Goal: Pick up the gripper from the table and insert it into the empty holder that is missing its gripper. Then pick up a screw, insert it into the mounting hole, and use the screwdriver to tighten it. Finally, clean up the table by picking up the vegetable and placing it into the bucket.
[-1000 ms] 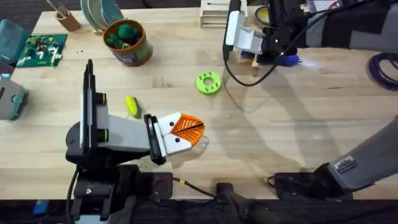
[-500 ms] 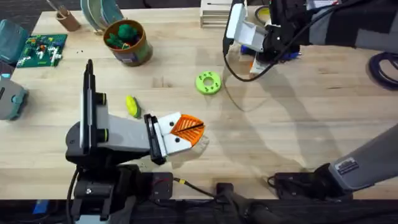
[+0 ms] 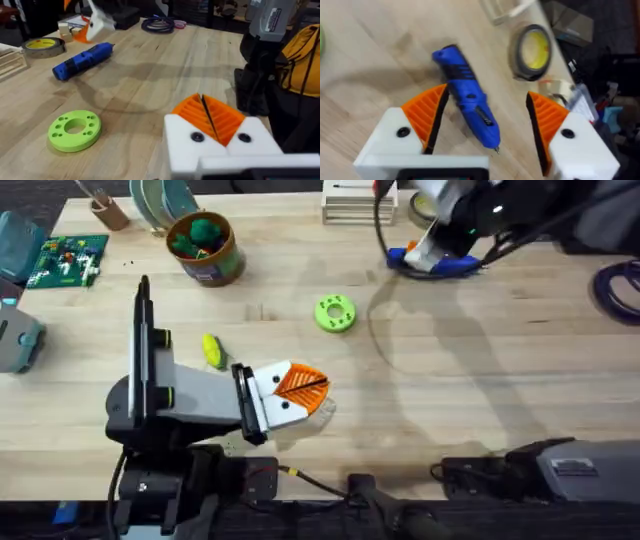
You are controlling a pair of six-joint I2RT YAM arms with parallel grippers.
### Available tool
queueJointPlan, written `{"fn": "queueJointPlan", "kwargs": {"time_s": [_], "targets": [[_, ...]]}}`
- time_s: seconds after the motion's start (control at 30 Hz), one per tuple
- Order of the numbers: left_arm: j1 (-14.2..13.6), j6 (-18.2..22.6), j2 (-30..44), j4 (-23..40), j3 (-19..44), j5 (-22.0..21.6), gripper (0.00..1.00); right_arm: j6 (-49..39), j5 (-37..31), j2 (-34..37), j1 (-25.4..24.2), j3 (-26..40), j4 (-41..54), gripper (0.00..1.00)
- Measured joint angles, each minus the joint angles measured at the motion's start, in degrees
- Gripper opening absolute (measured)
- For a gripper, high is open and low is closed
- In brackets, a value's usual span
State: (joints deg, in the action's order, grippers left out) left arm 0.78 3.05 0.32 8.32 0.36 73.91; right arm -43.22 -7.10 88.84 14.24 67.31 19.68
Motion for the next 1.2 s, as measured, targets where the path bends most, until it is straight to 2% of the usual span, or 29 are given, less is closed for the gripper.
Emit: {"fn": "queueJointPlan", "kwargs": {"time_s": [0.03,0.07,0.23,0.27,0.4,0.43,0.47,0.6,0.63,0.67,0.8,0.83,0.87,1.07,1.2], "targets": [[0.00,0.16,-0.02,0.00,0.00,0.00,0.033,1.89,0.09,-1.78,0.00,0.00,0.18,0.956],[0.00,0.22,-0.01,-0.01,0.00,-0.01,0.158,3.72,0.12,-3.38,0.00,0.00,0.34,0.956],[0.00,0.17,0.00,0.00,0.00,-0.02,0.932,11.60,0.55,-10.01,0.00,0.00,2.67,0.956],[0.00,0.12,-0.01,-0.01,0.00,-0.03,0.975,12.62,0.55,-10.84,0.00,0.00,3.32,0.956],[0.00,0.07,0.00,0.00,0.00,-0.02,0.992,16.67,0.72,-13.69,0.00,0.00,6.20,0.957],[0.00,0.15,-0.02,-0.02,0.00,-0.04,0.902,17.78,0.72,-14.34,0.00,0.00,6.72,0.957],[0.00,0.02,-0.02,0.00,0.00,0.00,0.771,18.90,0.73,-14.99,0.00,0.00,7.16,0.958],[0.00,0.02,0.00,0.00,0.00,-0.02,0.139,22.70,0.74,-17.08,0.00,0.00,7.91,0.957],[0.00,0.27,0.00,-0.02,0.00,-0.03,0.039,23.58,0.72,-17.55,0.00,0.00,7.94,0.957],[0.00,0.52,-0.02,-0.04,0.00,-0.04,0.083,24.33,0.75,-18.06,0.00,0.00,8.05,0.957],[0.00,0.44,0.00,-0.02,0.00,-0.03,0.723,26.26,0.75,-19.44,0.00,0.00,8.44,0.957],[0.00,0.44,-0.02,-0.02,0.00,-0.03,0.867,26.52,0.75,-19.52,0.00,0.00,8.63,0.957],[0.00,0.27,0.00,0.00,0.00,-0.02,0.959,26.68,0.75,-19.58,0.00,0.00,8.78,0.957],[0.00,0.26,0.00,-0.15,0.00,-0.39,0.993,27.24,1.36,-19.57,0.00,0.00,9.10,0.957],[0.00,-0.41,0.00,-0.94,0.00,-2.86,0.993,28.48,5.51,-19.56,0.00,0.00,9.10,0.957]]}}
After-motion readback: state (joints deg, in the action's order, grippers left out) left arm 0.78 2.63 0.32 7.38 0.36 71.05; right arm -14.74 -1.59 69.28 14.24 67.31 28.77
